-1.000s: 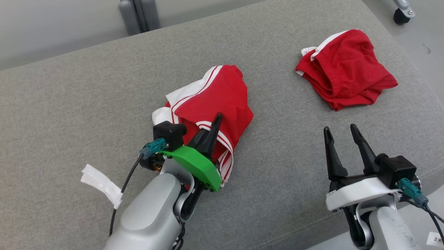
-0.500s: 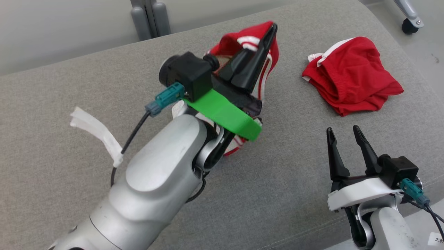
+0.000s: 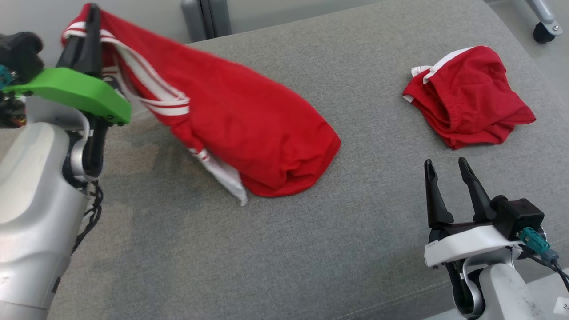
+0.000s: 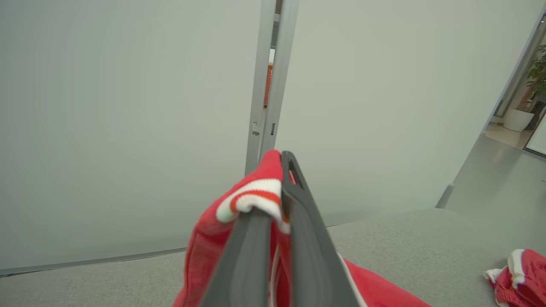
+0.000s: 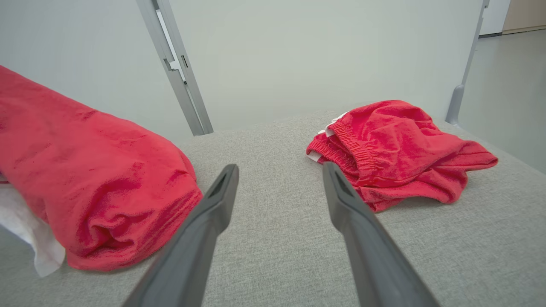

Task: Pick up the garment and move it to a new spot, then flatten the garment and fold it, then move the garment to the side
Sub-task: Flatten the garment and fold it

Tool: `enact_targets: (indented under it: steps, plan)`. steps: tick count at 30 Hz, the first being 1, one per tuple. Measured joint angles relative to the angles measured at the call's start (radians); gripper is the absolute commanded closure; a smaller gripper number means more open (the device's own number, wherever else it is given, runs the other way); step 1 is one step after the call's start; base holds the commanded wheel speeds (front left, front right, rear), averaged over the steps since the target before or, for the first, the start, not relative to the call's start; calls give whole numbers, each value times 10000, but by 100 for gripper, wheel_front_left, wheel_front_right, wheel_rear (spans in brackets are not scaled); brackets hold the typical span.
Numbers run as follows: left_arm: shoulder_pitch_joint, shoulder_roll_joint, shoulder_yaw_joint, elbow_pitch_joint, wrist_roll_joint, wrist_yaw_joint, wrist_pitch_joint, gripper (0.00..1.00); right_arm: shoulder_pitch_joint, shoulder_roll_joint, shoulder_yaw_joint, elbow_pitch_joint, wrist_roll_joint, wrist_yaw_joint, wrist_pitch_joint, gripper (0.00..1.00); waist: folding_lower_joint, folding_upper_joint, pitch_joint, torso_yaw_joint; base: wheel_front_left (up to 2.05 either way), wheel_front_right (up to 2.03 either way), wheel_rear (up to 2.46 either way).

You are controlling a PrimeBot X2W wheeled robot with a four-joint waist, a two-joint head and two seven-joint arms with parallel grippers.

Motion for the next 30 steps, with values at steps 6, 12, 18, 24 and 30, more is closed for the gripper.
enact_targets:
  steps: [6,12,18,24,30]
  plan:
    - [439,464,157,1499,13,525,119,55,-89,2,146,31,23,0,0,0,0,0,76,263,0,0,0]
    - [714,67,-19,2328,65,639,-167,0,-131,2,192,54,19,0,0,0,0,0,118,392,0,0,0]
    - [1084,-435,-652,2846,382,460,-69,0,-119,2,123,90,-61,0,0,0,0,0,12,510,0,0,0]
    - [1832,-909,-786,3411,182,520,-104,0,-55,4,188,117,-90,0,0,0,0,0,-240,654,0,0,0]
    - [2418,-970,-777,3540,35,665,-311,0,135,4,184,132,-178,0,0,0,0,0,-504,788,0,0,0]
